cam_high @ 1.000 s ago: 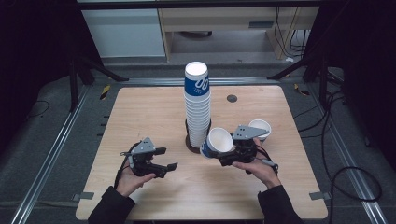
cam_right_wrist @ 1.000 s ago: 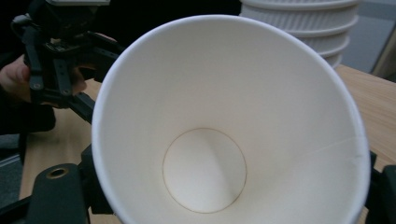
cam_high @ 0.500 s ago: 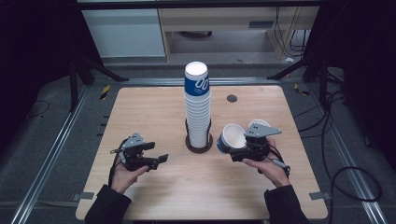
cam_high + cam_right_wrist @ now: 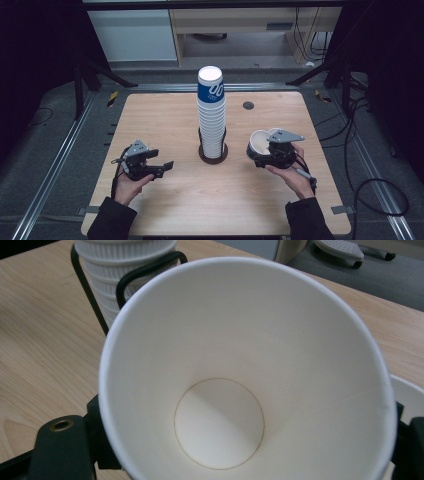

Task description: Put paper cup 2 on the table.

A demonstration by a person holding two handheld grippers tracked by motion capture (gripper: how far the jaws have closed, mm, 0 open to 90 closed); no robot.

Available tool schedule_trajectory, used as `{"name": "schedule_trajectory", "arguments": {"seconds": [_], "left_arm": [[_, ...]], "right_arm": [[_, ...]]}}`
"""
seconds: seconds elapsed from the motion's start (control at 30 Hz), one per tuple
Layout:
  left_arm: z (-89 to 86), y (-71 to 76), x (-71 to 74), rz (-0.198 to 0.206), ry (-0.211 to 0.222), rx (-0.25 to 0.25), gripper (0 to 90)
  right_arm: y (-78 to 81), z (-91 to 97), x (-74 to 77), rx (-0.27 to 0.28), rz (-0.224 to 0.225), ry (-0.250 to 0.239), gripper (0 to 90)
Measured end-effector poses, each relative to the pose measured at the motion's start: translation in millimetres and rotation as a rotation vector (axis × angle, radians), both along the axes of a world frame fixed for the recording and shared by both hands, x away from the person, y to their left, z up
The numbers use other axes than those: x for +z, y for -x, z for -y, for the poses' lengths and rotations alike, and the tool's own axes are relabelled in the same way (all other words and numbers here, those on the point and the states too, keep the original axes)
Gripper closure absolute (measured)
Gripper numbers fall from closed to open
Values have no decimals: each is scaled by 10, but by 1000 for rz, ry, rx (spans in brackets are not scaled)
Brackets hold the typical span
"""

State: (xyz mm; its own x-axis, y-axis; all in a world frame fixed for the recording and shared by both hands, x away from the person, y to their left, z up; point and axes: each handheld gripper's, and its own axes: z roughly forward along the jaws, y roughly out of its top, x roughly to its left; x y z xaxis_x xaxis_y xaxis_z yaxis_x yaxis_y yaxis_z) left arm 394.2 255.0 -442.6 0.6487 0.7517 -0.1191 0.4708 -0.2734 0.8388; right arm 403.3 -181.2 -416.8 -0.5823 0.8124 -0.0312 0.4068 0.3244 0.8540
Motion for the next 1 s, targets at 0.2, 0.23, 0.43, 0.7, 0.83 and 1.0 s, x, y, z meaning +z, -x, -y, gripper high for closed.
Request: {"name": "schedule_trajectory", "arguments": {"seconds": [0.2,0.23,0.43,0.7,0.83,1.0], "left_arm": [[-56,-12,12,1,3,19,186],[-55,-13,10,0,0,17,186],[-43,-13,0,0,-6,21,185],[-39,-17,-6,-2,-16,17,185],[-42,-17,-5,-2,-11,19,184],[-42,-15,-4,0,-6,18,185]], "right_arm": [[-97,-35,-111,-39,-26,28,194],[-113,-43,-128,-40,-31,37,194],[-193,-74,-210,-44,-54,59,193],[-264,-103,-300,-48,-59,87,192],[-258,-106,-299,-27,-55,87,193],[-224,-131,-227,-13,-23,73,193]]}}
